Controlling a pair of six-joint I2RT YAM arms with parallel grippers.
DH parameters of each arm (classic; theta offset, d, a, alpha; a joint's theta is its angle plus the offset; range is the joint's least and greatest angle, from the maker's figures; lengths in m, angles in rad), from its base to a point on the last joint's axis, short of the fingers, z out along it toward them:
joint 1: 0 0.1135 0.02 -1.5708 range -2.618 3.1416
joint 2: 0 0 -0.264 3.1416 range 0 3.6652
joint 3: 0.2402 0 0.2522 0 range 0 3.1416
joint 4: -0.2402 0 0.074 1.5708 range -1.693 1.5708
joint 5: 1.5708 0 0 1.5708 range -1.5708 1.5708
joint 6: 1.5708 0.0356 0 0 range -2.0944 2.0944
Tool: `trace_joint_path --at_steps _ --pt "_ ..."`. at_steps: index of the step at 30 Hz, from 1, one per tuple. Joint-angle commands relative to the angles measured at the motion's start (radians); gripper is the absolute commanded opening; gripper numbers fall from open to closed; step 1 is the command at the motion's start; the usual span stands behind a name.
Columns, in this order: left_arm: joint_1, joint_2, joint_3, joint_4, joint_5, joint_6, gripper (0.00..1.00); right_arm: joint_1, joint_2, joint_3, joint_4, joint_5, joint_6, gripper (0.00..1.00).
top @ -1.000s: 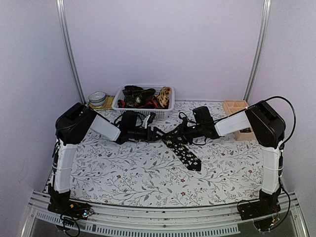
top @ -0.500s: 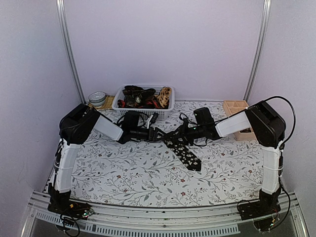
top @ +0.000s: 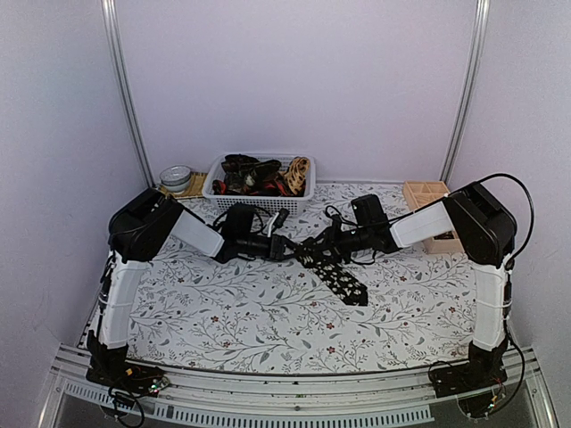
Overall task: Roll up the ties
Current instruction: Roll the tie at the center of the board.
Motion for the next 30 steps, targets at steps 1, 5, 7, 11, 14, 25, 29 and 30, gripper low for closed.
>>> trace_joint_path --at_steps 1,5,7,11,14,25,29,30 --pt "-0.043 0.006 -0.015 -0.059 0.018 0.015 0.3 -0.003 0.036 -0.022 -0.041 0.025 -0.01 0.32" --pt "-0.044 0.008 -0.002 -0.068 0.009 0.01 0.1 -0.003 0.028 -0.018 -0.045 0.029 -0.014 0.32" --pt "-0.046 0.002 0.0 -0.07 0.003 0.006 0.04 -0.002 0.019 -0.016 -0.051 0.032 -0.022 0.33" --pt "-0.053 -0.034 -0.011 -0.066 -0.024 0.009 0.0 -0.003 -0.006 -0.004 -0.09 0.046 -0.046 0.38" --pt "-0.058 -0.064 -0.018 -0.065 -0.045 0.011 0.06 -0.003 -0.027 0.003 -0.119 0.061 -0.071 0.39" --pt "-0.056 -0.09 -0.051 -0.048 -0.109 0.006 0.72 -0.004 -0.065 -0.019 -0.009 -0.011 -0.079 0.44" --pt "-0.054 -0.084 -0.061 -0.021 -0.126 -0.004 0.79 -0.009 -0.134 0.036 -0.04 -0.028 -0.135 0.47" --pt "-0.052 -0.081 -0.062 -0.021 -0.131 -0.005 0.79 -0.011 -0.154 0.053 -0.05 -0.033 -0.145 0.47"
